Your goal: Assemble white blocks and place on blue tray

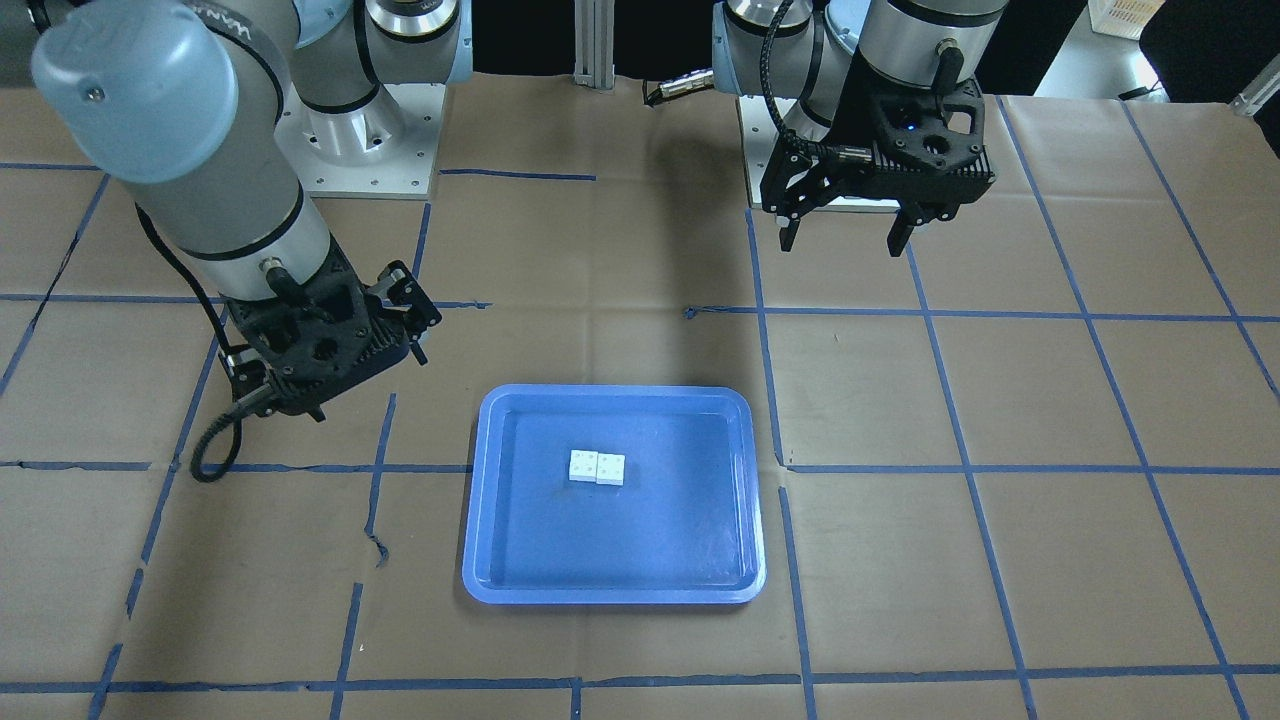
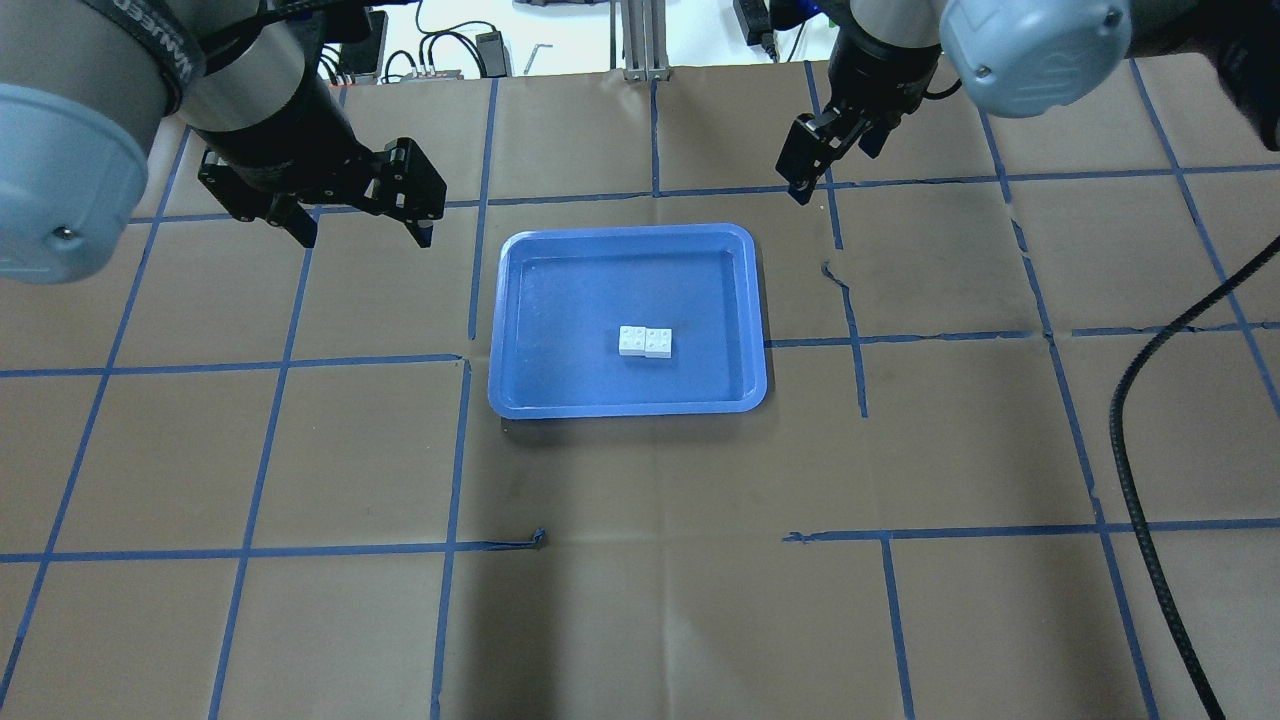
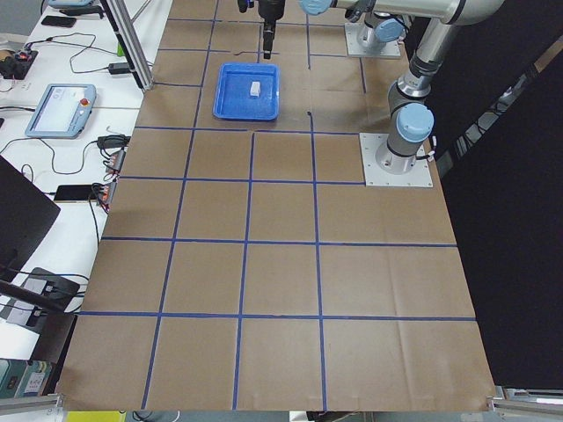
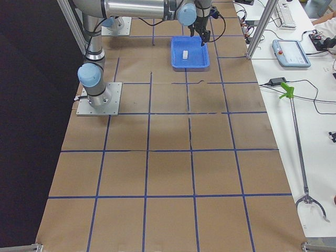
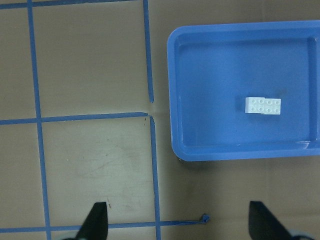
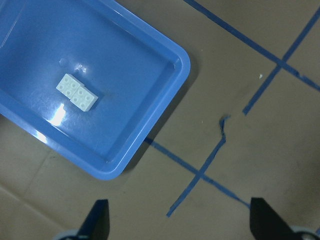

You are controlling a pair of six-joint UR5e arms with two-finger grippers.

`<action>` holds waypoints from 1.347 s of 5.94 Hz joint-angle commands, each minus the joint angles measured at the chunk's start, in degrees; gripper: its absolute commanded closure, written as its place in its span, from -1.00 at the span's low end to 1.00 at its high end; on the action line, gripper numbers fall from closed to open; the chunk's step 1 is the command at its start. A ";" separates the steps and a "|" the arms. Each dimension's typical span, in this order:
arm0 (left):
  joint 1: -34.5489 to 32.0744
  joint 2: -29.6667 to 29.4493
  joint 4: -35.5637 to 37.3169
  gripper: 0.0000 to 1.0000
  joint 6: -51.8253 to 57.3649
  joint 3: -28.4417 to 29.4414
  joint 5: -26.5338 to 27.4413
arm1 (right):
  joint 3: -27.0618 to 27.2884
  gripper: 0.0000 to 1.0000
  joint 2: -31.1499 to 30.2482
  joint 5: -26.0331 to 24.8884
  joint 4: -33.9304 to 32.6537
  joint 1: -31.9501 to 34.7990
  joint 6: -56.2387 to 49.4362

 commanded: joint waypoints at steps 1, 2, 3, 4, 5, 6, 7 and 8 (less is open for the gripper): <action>0.04 -0.19 -2.79 -0.99 -1.04 1.74 -0.11 | -0.62 -1.00 -4.75 -1.30 9.90 -1.91 14.36; 0.13 -0.45 -2.81 -0.99 -2.18 1.92 -0.72 | -2.36 -1.00 -6.60 -2.52 13.43 -3.76 14.94; 0.13 -0.45 -2.64 -0.99 -2.28 1.84 -0.90 | -4.38 -1.00 -8.44 -2.36 17.64 -5.43 18.08; 0.04 -0.45 -2.63 -0.99 -2.28 1.93 -0.73 | -4.31 -1.00 -10.11 -2.54 21.16 -5.44 20.63; 0.04 -0.37 -2.63 -0.99 -2.28 1.93 -0.12 | -3.97 -1.00 -10.39 -2.45 21.20 -5.36 24.58; 0.04 -0.37 -2.63 -0.99 -2.28 1.93 -0.11 | -1.79 -0.99 -10.39 -2.54 20.76 -5.27 26.27; 0.13 -0.28 -2.55 -0.99 -2.19 1.84 -0.11 | 1.71 -0.99 -10.48 -2.62 14.58 -5.36 26.46; 0.13 -0.28 -2.29 -0.99 -2.19 1.93 -0.11 | 2.01 -1.00 -10.57 -2.71 13.82 -5.44 26.46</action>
